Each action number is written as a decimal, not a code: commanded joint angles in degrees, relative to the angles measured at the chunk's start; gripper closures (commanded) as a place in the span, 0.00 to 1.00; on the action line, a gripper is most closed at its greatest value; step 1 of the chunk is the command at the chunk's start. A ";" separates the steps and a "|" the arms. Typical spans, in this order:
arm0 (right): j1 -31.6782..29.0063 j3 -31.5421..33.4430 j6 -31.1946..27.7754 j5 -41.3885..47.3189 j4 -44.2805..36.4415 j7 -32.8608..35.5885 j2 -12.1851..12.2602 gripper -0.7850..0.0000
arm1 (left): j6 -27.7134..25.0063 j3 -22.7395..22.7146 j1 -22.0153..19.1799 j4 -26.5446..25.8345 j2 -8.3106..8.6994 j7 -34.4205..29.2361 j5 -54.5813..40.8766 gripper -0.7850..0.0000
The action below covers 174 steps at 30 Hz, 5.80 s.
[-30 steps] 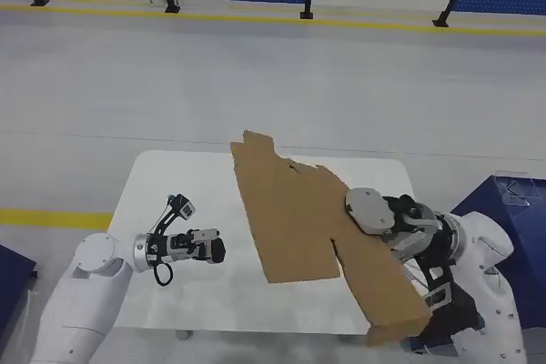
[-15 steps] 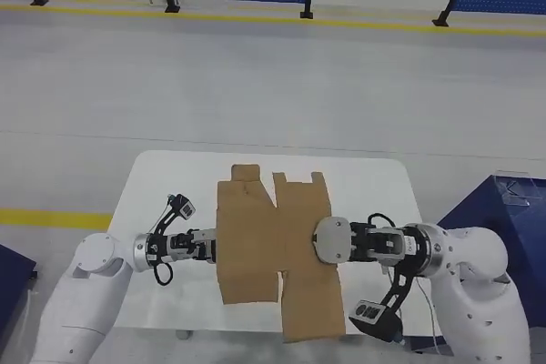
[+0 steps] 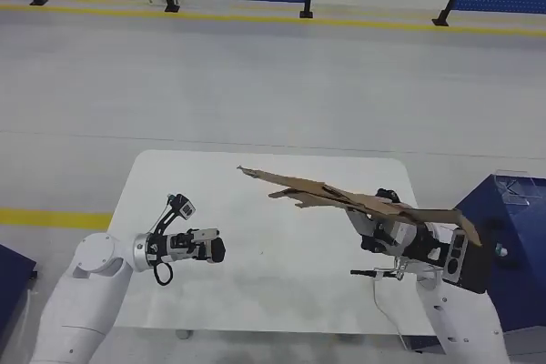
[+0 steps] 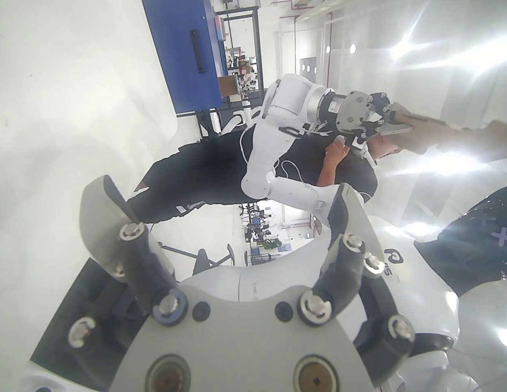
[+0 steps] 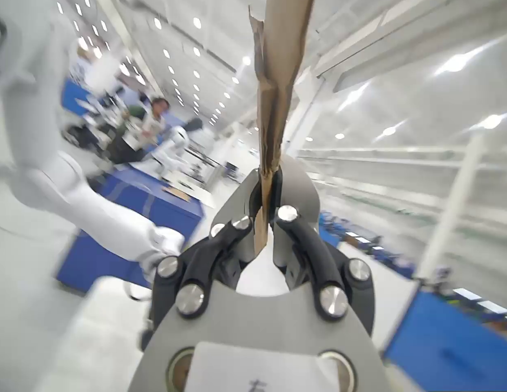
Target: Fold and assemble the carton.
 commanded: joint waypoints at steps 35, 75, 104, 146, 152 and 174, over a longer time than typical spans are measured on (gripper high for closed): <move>-1.98 -10.58 12.61 101.86 1.89 95.42 10.92 1.00 | 0.00 0.00 0.00 0.00 0.00 0.00 0.00 0.00; -19.11 -10.21 105.59 223.71 -16.00 59.22 12.84 1.00 | 0.00 0.00 0.00 0.00 0.00 0.00 0.00 0.00; -6.58 -6.12 46.75 101.58 11.34 100.71 11.20 1.00 | 8.48 0.41 -1.06 -2.79 0.60 -0.33 1.45 0.00; -5.92 -11.36 46.24 98.73 8.87 101.70 9.88 0.00 | 4.31 8.03 -1.25 -5.94 0.94 -5.75 2.21 1.00; -5.92 -11.36 46.24 98.73 8.87 101.70 9.88 0.00 | 4.31 8.03 -1.25 -5.94 0.94 -5.75 2.21 1.00; -4.33 -12.03 54.01 118.12 16.54 98.54 7.68 1.00 | -7.49 6.81 6.48 -19.38 3.30 -2.97 4.58 1.00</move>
